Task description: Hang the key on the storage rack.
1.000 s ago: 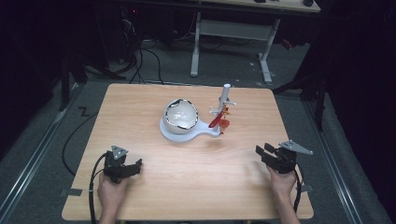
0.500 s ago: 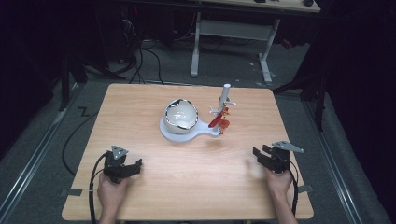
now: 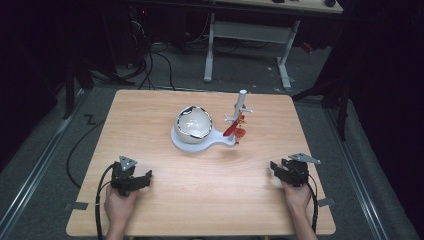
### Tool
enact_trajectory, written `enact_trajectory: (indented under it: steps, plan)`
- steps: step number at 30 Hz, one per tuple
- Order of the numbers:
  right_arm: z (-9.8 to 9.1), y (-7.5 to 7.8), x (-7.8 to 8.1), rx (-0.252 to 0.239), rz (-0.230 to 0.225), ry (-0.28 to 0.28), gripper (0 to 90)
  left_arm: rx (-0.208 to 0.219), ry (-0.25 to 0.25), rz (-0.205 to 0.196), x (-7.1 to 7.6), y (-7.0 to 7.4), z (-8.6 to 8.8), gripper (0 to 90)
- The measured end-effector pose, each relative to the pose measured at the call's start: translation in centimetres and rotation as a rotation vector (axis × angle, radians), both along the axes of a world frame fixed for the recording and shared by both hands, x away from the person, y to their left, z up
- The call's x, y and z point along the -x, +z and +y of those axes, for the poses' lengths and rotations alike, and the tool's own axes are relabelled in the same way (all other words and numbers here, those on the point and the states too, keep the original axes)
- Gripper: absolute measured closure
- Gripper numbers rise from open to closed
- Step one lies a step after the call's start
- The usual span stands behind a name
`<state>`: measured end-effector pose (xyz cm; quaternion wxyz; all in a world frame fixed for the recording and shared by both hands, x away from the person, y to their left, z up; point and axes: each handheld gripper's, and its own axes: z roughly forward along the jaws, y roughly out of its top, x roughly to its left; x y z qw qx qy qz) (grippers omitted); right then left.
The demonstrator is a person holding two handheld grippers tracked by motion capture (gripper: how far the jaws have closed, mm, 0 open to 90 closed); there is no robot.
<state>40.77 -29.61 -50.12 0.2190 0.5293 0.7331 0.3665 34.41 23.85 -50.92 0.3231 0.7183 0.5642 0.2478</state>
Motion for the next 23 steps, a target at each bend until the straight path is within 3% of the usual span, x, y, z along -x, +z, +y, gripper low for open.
enact_trajectory:
  steps: [3, 6, 10, 23]
  plan:
    - [0.1, 0.0, 0.0, 0.011, -0.005, 0.003, 44.9, 0.0, 0.0, 0.0, 0.0, 0.0, 0.0, 20.4]
    - [0.3, -0.1, -0.2, 0.029, 0.021, 0.009, 41.7, 0.0, 0.0, 0.0, 0.0, 0.0, 0.0, 20.3]
    - [1.1, -0.1, -0.2, 0.102, 0.015, 0.024, 37.6, -0.001, -0.001, 0.002, 0.0, 0.0, 0.0, 20.4]
    - [1.3, -0.2, 0.0, 0.097, 0.022, 0.017, 35.8, 0.003, 0.0, 0.0, 0.1, 0.0, 0.0, 20.8]
